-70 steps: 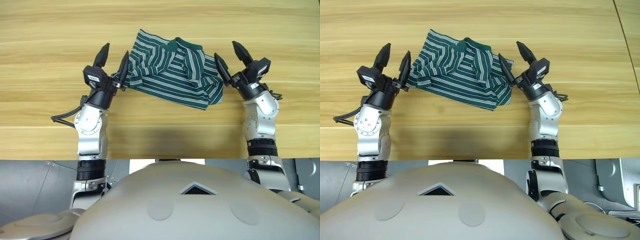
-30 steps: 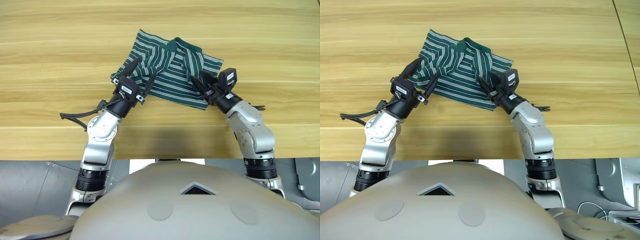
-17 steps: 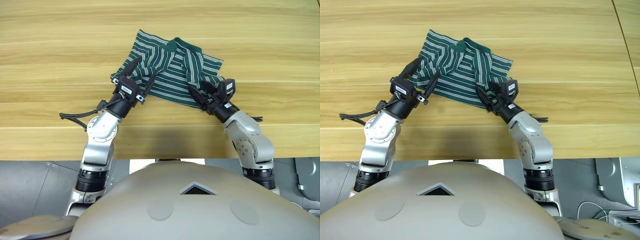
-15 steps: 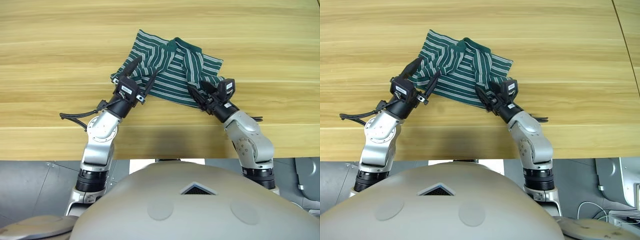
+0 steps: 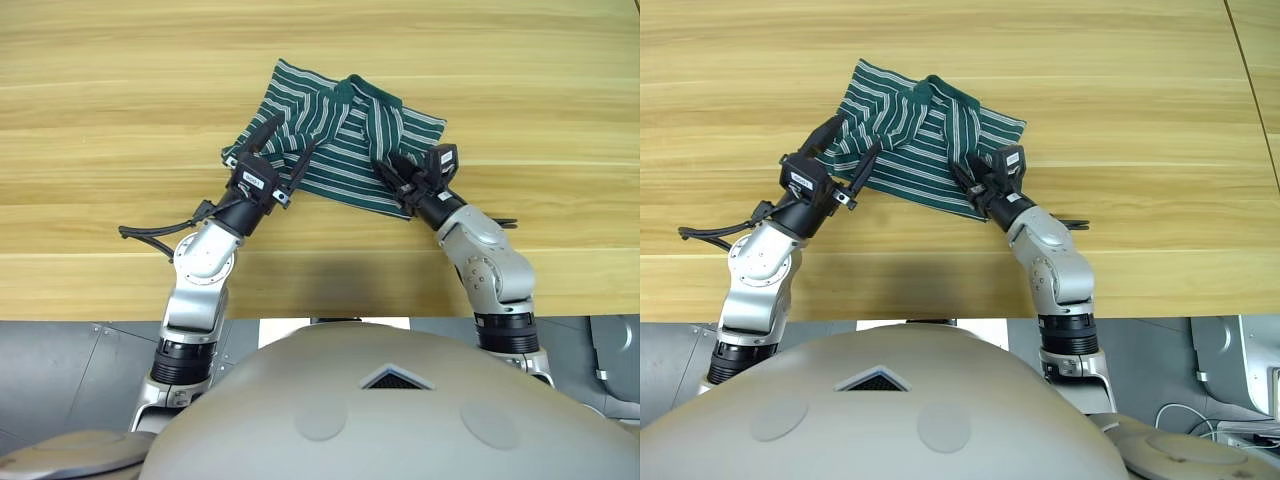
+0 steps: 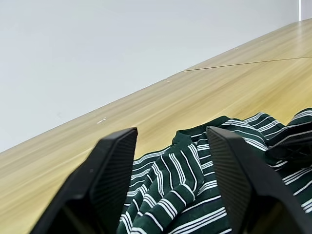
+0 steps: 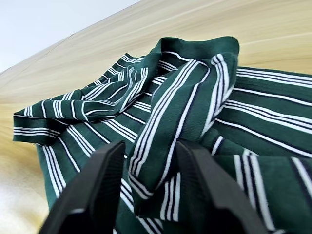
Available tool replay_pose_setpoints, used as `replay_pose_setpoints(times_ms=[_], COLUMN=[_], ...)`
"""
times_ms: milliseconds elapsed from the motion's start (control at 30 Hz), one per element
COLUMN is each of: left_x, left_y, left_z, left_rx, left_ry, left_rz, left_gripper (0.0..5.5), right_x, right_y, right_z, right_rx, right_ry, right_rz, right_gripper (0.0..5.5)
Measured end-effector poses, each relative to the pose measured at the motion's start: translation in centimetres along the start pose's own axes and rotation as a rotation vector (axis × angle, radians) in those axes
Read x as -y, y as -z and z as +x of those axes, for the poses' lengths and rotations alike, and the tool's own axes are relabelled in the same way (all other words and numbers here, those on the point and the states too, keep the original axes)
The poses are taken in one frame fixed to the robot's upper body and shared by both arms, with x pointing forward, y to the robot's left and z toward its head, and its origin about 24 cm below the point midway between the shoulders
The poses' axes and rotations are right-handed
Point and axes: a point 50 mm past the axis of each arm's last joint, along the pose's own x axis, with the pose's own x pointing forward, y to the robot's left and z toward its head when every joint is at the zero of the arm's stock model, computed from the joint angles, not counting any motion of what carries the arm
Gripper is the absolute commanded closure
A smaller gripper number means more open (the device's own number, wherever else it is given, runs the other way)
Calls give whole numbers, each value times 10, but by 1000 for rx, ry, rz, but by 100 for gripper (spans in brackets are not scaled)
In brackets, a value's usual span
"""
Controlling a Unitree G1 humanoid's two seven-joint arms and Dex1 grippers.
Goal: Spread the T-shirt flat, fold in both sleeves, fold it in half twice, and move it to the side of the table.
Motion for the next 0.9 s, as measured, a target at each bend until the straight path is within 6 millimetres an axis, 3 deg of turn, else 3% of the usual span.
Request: replay_pose_setpoints(times_ms=[267,633,900], left_x=[0,-2,5], left_y=[-1,1,14], left_z=[-1,1,34], left_rx=[0,-21,-186], left_ry=[-3,3,153], left_rz=[0,-34,6], left_gripper=[300,300,300], right_x=[2,-4,-13], right_y=[-1,-10,-29], right_z=[-1,1,0], right_rx=[1,74,195], right_ry=[19,-4,-39], right_rz=[-88,-107,-124], right_gripper=[547,549,549])
